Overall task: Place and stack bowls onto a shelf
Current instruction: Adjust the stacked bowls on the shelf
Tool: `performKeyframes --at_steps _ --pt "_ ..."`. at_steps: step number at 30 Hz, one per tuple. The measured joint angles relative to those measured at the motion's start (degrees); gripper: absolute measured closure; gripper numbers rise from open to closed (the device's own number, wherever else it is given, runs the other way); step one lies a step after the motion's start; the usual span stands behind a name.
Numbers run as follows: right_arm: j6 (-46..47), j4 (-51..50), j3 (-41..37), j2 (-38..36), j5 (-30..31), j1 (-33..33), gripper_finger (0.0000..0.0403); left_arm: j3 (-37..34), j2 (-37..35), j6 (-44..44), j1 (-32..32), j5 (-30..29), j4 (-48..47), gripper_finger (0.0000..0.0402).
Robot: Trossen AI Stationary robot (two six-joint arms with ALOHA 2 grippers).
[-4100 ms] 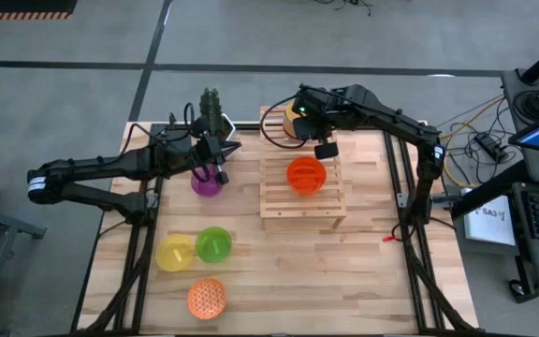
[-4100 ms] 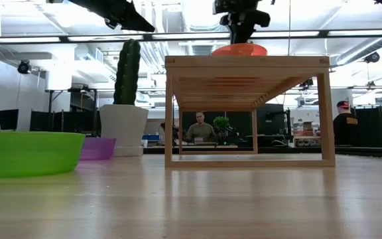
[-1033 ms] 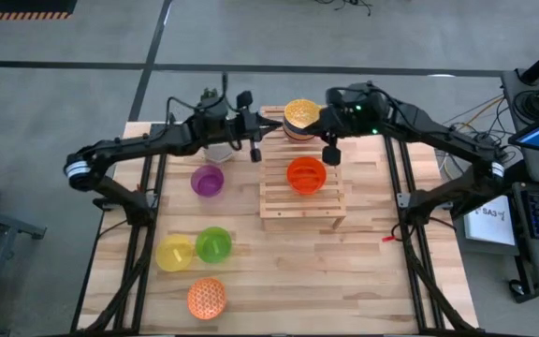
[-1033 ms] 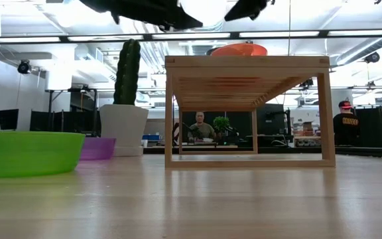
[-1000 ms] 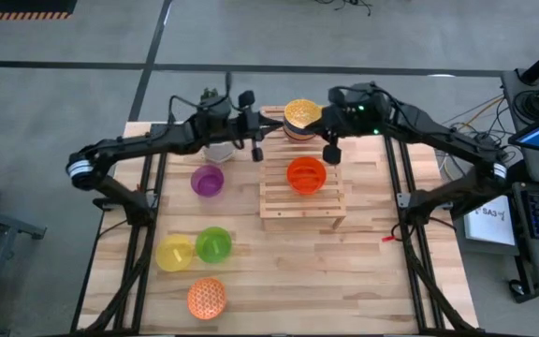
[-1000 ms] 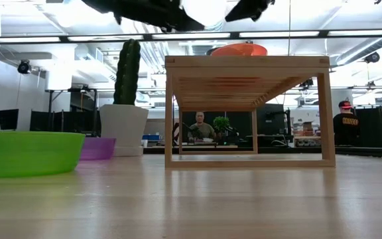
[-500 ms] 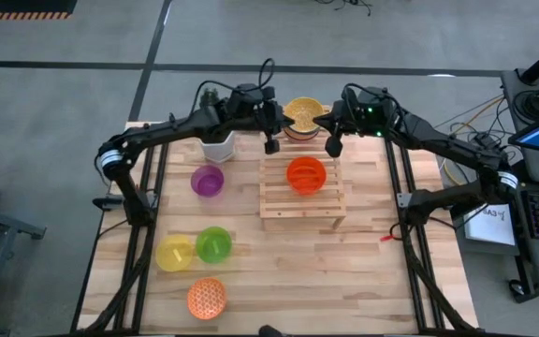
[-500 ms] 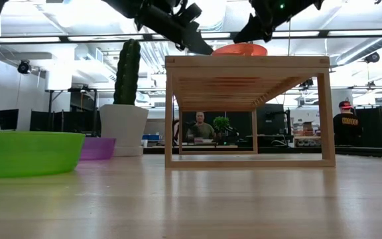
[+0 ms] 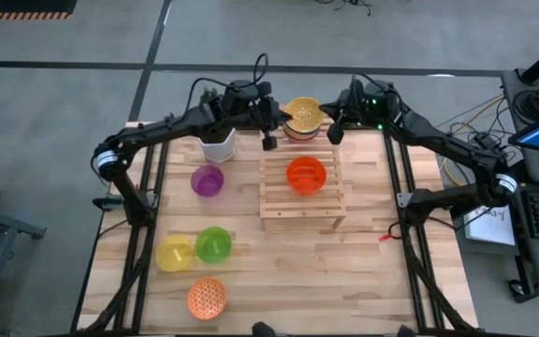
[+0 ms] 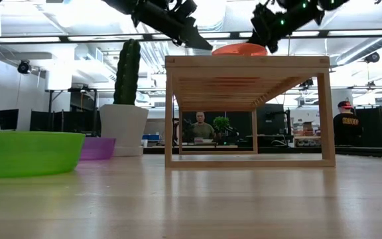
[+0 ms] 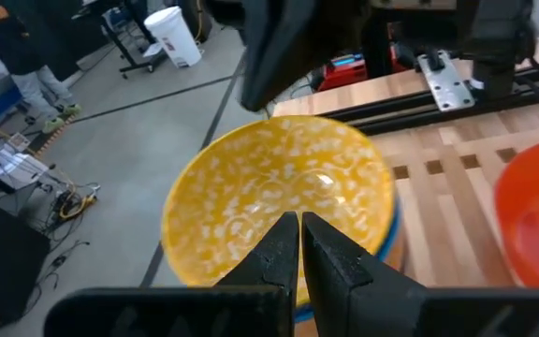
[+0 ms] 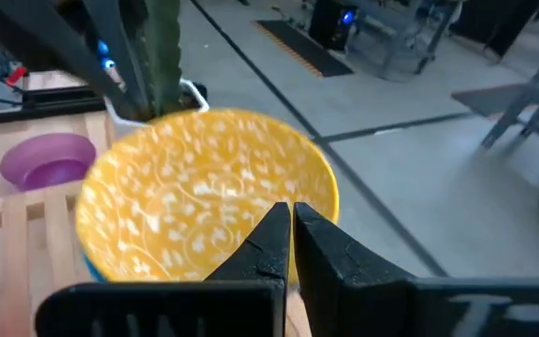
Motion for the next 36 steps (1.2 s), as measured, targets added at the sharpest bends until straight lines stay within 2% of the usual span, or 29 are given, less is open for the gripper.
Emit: performKeyframes --at_steps 3,10,22,29,32,36 --pt "0.8 1.1 -1.7 0.4 -2.4 -1.7 0.0394 0.0 -0.3 0.0 1.2 0.0 -0.2 0.0402" --pt "0.9 3.3 -3.7 0.6 -2.5 -2.3 0.0394 -0.3 -0.1 -1.4 3.5 0.0 -1.8 0.0402" --pt "0.0 4.9 -3.8 0.6 -2.4 -2.3 0.0394 -0.7 0.2 -1.7 3.5 0.0 -7.2 0.0402" --pt "-0.2 4.9 -3.8 0.6 -2.4 -2.3 0.0394 -0.7 0.2 -1.8 3.5 1.0 -6.9 0.0402" --pt "-0.2 4.7 -3.8 0.6 -2.4 -2.3 0.0394 -0.7 0.2 -2.3 3.5 2.8 -6.1 0.0402" --pt "-0.1 4.7 -3.8 0.6 -2.4 -2.3 0.0394 -0.7 0.3 -3.8 3.5 8.6 -4.9 0.0402"
